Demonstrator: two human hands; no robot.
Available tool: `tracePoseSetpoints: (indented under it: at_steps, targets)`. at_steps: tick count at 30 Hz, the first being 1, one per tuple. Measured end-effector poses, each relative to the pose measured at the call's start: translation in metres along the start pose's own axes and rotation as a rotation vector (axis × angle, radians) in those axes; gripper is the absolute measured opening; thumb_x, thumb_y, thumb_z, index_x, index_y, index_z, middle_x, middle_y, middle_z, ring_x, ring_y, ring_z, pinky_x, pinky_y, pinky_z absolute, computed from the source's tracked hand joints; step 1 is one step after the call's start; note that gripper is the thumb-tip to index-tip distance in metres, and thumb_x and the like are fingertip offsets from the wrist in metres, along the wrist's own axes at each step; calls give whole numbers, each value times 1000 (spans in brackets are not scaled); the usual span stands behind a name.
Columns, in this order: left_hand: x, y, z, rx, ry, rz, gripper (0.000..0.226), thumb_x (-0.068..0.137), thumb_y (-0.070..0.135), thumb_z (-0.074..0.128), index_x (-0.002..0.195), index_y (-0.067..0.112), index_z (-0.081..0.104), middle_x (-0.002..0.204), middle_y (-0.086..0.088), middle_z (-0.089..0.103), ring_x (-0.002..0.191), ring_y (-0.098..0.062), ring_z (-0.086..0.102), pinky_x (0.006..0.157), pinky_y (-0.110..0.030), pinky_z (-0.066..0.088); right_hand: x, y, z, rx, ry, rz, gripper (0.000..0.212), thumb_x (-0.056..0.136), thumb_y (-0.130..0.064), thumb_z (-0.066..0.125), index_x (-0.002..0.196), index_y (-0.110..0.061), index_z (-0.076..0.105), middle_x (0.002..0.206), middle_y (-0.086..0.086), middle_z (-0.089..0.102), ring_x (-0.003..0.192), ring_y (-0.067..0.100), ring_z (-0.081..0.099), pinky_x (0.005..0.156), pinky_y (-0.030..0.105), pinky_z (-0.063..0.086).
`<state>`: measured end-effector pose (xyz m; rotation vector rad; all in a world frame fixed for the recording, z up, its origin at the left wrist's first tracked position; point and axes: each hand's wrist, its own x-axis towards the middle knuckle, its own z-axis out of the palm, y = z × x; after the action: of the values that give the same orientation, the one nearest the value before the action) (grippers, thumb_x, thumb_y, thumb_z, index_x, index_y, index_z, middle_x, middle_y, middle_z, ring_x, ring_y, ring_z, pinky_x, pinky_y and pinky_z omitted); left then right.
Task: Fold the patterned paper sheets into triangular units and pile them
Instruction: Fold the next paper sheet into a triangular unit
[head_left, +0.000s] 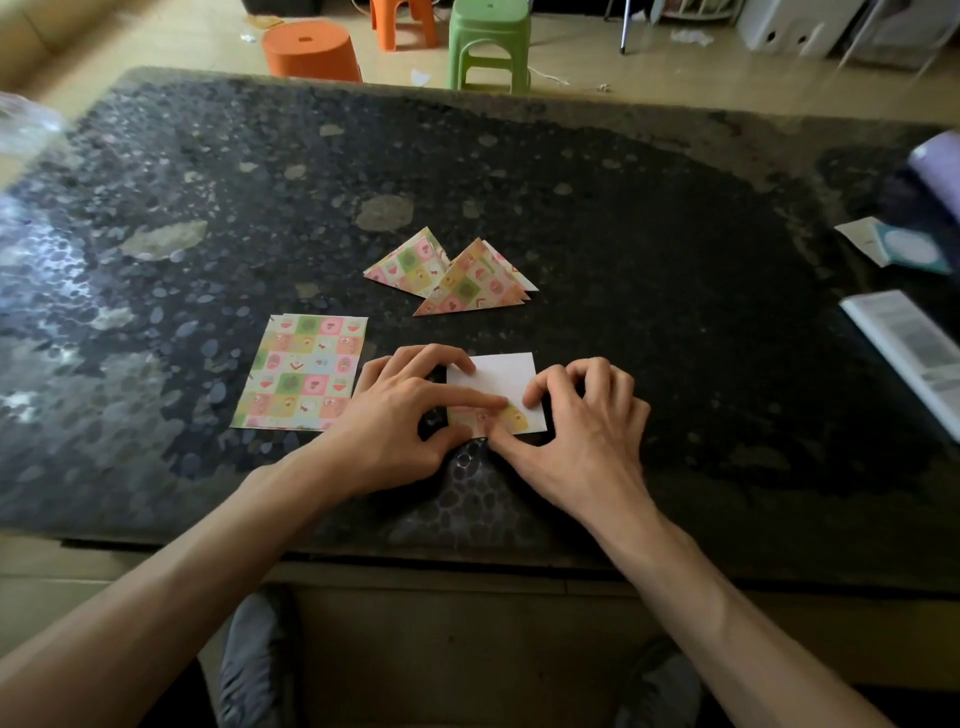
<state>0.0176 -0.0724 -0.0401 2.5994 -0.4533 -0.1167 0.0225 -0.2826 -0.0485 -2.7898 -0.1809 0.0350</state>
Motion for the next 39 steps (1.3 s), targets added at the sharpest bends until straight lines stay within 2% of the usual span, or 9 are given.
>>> tracePoseSetpoints:
  at_steps: [4,9,14,18,22,27,31,36,39]
  targets:
    - [-1,1,0,-16,7,-1,41,94,40,68,126,65,59,144,26,37,143,-6,24,119,-39,18,-5,-4,9,-43,77,8,61,70,-89,32,100,-37,44,116,-8,29,125,20,31,96,39,32]
    - [-5,0,1,-3,12,10,38,97,45,61,130,64,56,146,25,36,145,-8,24,120,-42,19,-5,-2,12,-72,112,-20,63,72,-92,33,98,-35,42,116,-6,34,122,21,35,92,39,33]
    - [-5,-4,-1,-57,-27,16,39,99,43,60,132,63,55,147,28,34,145,-2,21,120,-39,16,-4,-2,11,-65,100,-6,63,72,-93,36,98,-35,43,115,-6,33,122,22,35,93,40,33]
    - [-5,-3,2,-59,3,15,40,98,40,63,134,57,55,144,27,37,143,-4,26,119,-40,20,-6,-5,12,-75,122,-4,68,75,-95,28,98,-32,41,117,-2,38,122,24,38,93,42,36]
    - [-3,-6,-2,-81,-21,2,45,96,34,67,136,49,53,145,29,37,143,-4,27,120,-44,23,-4,-7,8,-100,99,-8,71,73,-98,27,97,-33,42,117,-3,38,121,23,38,92,41,36]
    - [-3,-7,-3,-78,-30,3,48,94,31,69,135,47,51,146,28,37,144,-3,27,119,-43,23,4,2,-3,4,-44,3,59,75,-92,49,97,-37,48,117,-10,31,123,16,28,94,34,23]
    - [-2,-6,-7,-77,-44,-8,49,93,33,71,135,47,50,147,27,38,144,-2,25,119,-40,22,7,3,-10,49,-97,7,54,76,-87,57,94,-36,52,118,-11,30,123,14,23,97,34,22]
    - [-2,-6,-8,-81,-57,-1,46,93,35,70,133,48,51,147,27,37,144,-2,25,118,-41,23,13,7,-27,136,-215,23,24,88,-55,73,100,-42,57,125,-14,32,138,18,22,109,38,24]
    - [-1,-6,-8,-73,-59,19,43,94,35,70,131,49,53,146,28,37,144,-1,25,118,-39,22,16,7,-29,190,-228,47,26,91,-45,75,109,-46,56,126,-15,38,138,17,24,109,38,24]
